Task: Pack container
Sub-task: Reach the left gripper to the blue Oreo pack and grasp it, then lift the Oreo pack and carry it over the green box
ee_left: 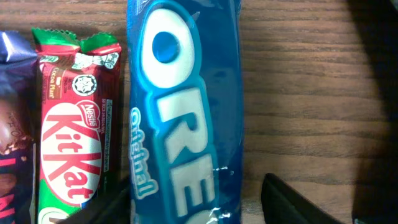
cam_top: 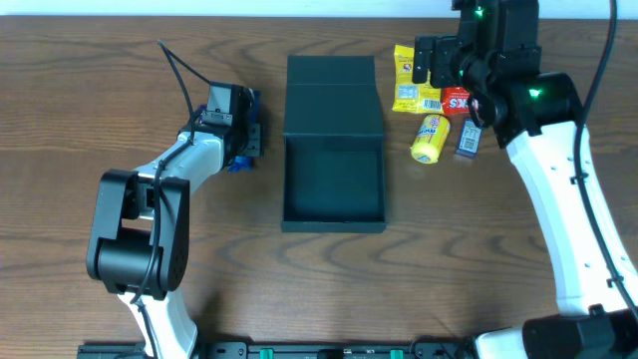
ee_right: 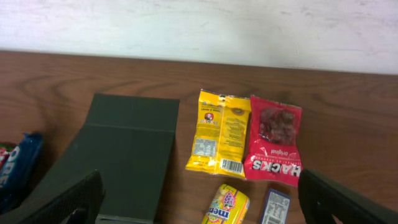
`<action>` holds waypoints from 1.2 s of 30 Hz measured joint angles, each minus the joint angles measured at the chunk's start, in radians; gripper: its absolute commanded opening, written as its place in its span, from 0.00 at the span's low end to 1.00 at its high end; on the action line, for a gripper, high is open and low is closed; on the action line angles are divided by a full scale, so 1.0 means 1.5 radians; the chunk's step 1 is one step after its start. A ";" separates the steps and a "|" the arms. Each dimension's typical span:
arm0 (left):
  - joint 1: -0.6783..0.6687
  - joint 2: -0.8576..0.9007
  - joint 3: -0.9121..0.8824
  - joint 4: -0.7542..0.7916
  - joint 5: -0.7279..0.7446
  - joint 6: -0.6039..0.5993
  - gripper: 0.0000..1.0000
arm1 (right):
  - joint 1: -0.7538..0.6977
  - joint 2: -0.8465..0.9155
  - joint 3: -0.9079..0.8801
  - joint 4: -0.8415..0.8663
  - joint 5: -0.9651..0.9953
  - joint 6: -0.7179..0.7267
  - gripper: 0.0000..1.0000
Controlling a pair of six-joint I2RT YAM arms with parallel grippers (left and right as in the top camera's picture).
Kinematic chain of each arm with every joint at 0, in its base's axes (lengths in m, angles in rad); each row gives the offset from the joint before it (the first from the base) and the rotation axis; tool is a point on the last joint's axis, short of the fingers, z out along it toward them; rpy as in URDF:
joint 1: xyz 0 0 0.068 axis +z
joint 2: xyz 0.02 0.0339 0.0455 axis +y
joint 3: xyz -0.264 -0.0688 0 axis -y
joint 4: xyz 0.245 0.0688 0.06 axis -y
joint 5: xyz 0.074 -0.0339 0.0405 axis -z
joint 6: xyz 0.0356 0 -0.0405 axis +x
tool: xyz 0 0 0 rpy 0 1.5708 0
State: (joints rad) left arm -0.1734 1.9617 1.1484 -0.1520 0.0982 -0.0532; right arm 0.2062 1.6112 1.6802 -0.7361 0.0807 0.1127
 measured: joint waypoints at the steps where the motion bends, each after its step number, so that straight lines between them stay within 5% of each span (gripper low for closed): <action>1: 0.000 0.000 0.000 0.000 0.000 -0.001 0.50 | 0.000 0.000 0.000 0.000 0.000 0.000 0.99; 14: 0.000 0.000 0.003 -0.001 -0.007 0.001 0.38 | -0.008 0.000 0.000 0.000 -0.003 0.000 0.99; 21: 0.000 0.000 0.068 -0.013 -0.019 0.037 0.22 | -0.049 0.000 0.000 0.001 -0.002 0.000 0.99; 28: -0.004 -0.025 0.157 -0.062 -0.031 0.224 0.06 | -0.084 -0.001 0.000 -0.001 -0.002 0.000 0.99; 36: -0.073 -0.087 0.165 -0.131 0.055 0.526 0.06 | -0.123 -0.018 0.000 -0.046 -0.003 0.000 1.00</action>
State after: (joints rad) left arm -0.2832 1.8317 1.3956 -0.3485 0.1810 0.7364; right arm 0.0219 1.5841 1.6802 -0.8043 0.0769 0.1123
